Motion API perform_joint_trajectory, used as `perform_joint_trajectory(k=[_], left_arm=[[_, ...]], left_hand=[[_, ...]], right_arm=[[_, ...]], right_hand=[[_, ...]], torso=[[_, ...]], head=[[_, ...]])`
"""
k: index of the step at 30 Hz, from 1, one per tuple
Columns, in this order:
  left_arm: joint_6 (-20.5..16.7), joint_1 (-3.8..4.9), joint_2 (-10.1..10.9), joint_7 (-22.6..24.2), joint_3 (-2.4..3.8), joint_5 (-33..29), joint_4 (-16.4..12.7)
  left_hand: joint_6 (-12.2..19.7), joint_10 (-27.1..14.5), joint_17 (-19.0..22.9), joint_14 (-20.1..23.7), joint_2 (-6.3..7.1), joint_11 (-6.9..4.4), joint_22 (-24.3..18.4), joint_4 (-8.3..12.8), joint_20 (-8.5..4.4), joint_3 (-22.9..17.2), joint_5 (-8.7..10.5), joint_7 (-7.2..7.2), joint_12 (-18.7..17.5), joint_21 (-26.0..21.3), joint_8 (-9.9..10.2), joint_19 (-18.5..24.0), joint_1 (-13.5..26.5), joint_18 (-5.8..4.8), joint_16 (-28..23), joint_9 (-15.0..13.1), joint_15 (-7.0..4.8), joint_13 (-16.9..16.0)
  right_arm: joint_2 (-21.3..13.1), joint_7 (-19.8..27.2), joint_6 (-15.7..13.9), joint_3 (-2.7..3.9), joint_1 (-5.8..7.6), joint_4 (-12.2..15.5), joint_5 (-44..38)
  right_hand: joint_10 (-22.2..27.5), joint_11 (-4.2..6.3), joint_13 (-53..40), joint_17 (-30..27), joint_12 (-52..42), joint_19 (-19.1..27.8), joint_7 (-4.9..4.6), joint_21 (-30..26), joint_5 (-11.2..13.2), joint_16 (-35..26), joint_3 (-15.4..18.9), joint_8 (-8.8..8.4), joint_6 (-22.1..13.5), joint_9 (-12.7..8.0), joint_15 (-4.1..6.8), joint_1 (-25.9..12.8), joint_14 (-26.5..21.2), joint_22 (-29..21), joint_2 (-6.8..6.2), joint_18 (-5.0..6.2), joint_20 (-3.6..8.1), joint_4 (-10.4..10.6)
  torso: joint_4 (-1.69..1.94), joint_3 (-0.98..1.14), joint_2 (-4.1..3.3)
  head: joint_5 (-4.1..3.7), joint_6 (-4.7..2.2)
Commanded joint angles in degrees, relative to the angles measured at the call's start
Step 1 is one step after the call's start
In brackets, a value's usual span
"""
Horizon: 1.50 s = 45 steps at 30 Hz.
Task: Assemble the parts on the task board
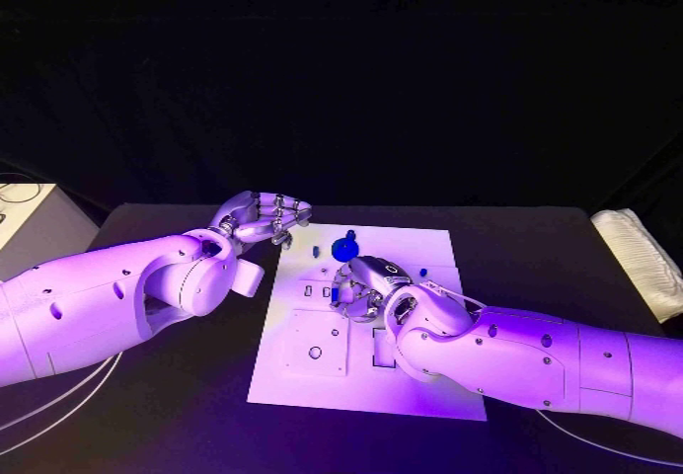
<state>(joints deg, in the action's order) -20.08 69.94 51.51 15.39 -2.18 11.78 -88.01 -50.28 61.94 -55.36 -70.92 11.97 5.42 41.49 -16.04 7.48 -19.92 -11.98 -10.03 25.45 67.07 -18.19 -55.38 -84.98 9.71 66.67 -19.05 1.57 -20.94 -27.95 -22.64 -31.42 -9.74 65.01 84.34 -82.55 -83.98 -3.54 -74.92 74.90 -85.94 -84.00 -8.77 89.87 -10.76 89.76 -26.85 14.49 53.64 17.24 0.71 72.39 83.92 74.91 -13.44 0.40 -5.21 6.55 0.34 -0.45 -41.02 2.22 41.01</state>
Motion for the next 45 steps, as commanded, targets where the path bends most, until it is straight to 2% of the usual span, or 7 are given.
perform_joint_trajectory(k=[1, 12, 25, 28, 36, 38, 45], left_arm=[[0.8, 0.02, 0.0, 0.2, 0.04, 0.2, -0.1], [1.7, 0.02, -0.2, -1.1, 0.03, 1.0, 0.4], [3.1, 0.03, -0.6, -4.9, 0.03, 4.6, 1.4], [3.0, 0.04, -0.5, -6.5, 0.04, 6.1, 1.8], [9.1, 0.42, 0.0, -27.3, 0.16, 19.7, 1.1], [11.7, 0.54, -0.2, -31.2, 0.22, 22.9, 0.7], [16.6, 0.84, -1.6, -39.8, 0.29, 32.8, -0.5]], left_hand=[[0.4, -0.5, 0.0, 0.3, -0.34, 0.06, 0.1, -0.3, 0.15, -0.1, 0.14, 0.05, 0.4, 0.4, -0.3, 0.0, 0.1, -0.36, 0.0, -0.1, 0.16, -0.1], [1.2, -2.2, -0.2, 0.3, -0.1, 0.42, 0.5, -0.1, 0.4, 0.2, 0.0, -0.31, 1.5, 0.7, -0.8, 0.0, 0.3, -0.42, 0.3, -0.4, 0.47, -0.8], [5.7, -7.8, -13.6, -7.0, -0.27, 0.36, 6.0, -0.4, 0.61, 2.4, -0.07, -0.31, 22.2, 4.8, -6.6, -3.5, 3.1, -1.29, 11.6, -2.7, 0.53, -12.0], [6.0, -8.0, -16.0, -8.6, -0.36, 0.35, 8.7, -0.5, 0.61, 3.0, -0.05, -0.3, 25.4, 6.4, -7.4, -5.6, 4.0, -1.76, 13.5, -2.9, 0.53, -13.4], [3.1, -6.9, -20.9, -12.1, -2.44, -1.17, 14.9, -0.7, -0.41, 4.0, -0.49, 1.48, 30.9, 9.9, -13.6, -10.9, 9.4, -2.89, 16.6, -5.5, -0.77, -15.3], [2.9, -6.4, -22.3, -13.0, -2.61, -1.58, 16.9, -0.6, -0.74, 3.9, -0.48, 1.93, 31.5, 10.8, -14.7, -12.5, 9.8, -3.27, 17.3, -6.1, -1.14, -15.3], [2.2, -1.9, -26.3, -15.3, -2.76, -2.59, 22.1, -0.7, -1.66, 3.5, -0.39, 3.03, 35.9, 13.2, -17.3, -16.6, 10.8, -4.3, 19.3, -7.7, -2.1, -20.3]], right_arm=[[0.0, 1.0, -0.1, -0.02, -0.04, 0.0, -0.2], [-1.0, 4.6, -6.0, 0.07, 0.33, 1.7, -1.5], [-7.5, 10.8, -5.2, 0.6, 4.7, 7.8, 4.3], [-9.8, 14.0, -4.3, 0.71, 5.74, 9.7, 6.8], [-17.6, 27.3, -1.5, 0.86, 11.16, 11.9, 23.8], [-19.2, 28.5, -0.7, 0.87, 12.19, 11.5, 29.9], [-22.8, 28.2, 0.0, 0.83, 13.72, 10.6, 41.8]], right_hand=[[-2.1, -0.47, -11.5, 15.1, 0.4, -6.0, 0.03, 0.1, -0.3, 0.2, 0.8, -0.45, -0.7, -0.2, -0.57, -0.6, 6.1, 15.1, -0.57, -0.4, -0.5, 0.2], [-1.1, -1.38, -10.6, 15.1, 1.4, -6.0, -0.91, 0.1, -0.6, 0.2, 9.0, -2.29, -3.6, -1.8, -1.42, 0.3, 6.1, 15.1, -0.7, -0.4, -1.35, 3.8], [-0.3, -2.16, -9.9, 15.1, 2.0, -6.0, -1.74, 0.1, -0.9, 0.2, 18.2, -4.24, -5.0, -3.1, -2.09, 4.2, 6.1, 15.1, -0.43, -0.4, -1.99, 10.2], [0.3, -2.5, -9.5, 15.1, 2.4, -6.0, -2.08, 0.1, -1.2, 0.2, 26.6, -5.04, -5.4, -3.5, -2.41, 5.1, 6.1, 15.1, 0.75, -0.4, -2.3, 10.3], [2.1, -1.41, -7.8, 13.9, 4.2, -5.4, -0.85, -1.1, -0.6, -0.3, 22.9, -2.71, -1.5, -2.8, -1.5, 10.0, 5.7, 14.3, 5.25, -0.07, -1.65, 9.8], [1.6, -1.1, -8.2, 13.8, 3.6, -5.4, -0.51, -0.9, 2.6, -0.4, 22.9, -2.0, -0.7, -2.6, -1.21, 9.8, 5.7, 14.4, 5.47, -0.11, -1.35, 9.9], [-1.0, -0.79, -10.3, 14.1, 1.1, -6.0, -0.21, 0.1, 1.9, -0.2, 22.6, -1.23, -0.2, -2.4, -0.9, 9.5, 5.8, 15.1, 6.02, -0.4, -1.02, 9.9]], torso=[[-0.02, -0.03, 0.0], [-0.04, -0.07, 0.16], [0.17, -0.28, 0.8], [0.16, -0.22, 0.94], [-0.04, -0.13, 1.4], [-0.07, -0.05, 1.57], [-0.1, 0.13, 1.85]], head=[[-0.03, 0.0], [-0.09, -0.17], [-0.61, -0.43], [-0.44, -0.36], [-0.44, -0.25], [-0.32, -0.13], [-0.06, 0.11]])
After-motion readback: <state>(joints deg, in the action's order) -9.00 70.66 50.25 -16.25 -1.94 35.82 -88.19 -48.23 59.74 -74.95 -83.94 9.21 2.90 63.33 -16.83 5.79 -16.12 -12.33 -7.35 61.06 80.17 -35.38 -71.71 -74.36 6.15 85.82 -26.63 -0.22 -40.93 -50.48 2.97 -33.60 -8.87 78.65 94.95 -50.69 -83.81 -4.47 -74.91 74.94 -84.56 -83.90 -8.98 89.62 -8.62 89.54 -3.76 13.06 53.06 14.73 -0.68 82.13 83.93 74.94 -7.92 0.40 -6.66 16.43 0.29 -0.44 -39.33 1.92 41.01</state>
